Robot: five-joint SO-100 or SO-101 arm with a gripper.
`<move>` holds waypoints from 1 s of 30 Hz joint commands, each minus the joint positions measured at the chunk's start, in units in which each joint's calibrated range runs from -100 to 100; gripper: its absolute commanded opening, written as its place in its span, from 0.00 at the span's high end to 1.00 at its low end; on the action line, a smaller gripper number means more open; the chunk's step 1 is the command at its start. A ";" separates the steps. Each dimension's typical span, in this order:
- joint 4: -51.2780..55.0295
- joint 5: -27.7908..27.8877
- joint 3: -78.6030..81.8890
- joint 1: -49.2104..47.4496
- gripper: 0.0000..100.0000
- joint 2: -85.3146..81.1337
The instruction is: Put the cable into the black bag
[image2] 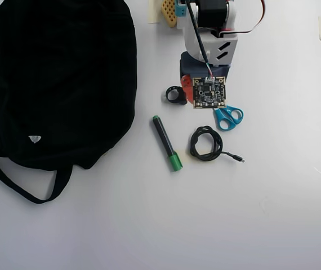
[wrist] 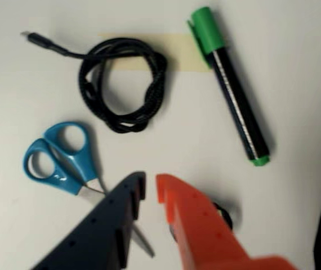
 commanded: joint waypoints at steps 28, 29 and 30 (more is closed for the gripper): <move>-0.07 -4.00 -1.06 -10.92 0.97 -0.04; -0.07 -4.00 -1.50 -10.84 0.97 0.54; -0.24 -4.00 -1.95 -10.77 0.97 1.54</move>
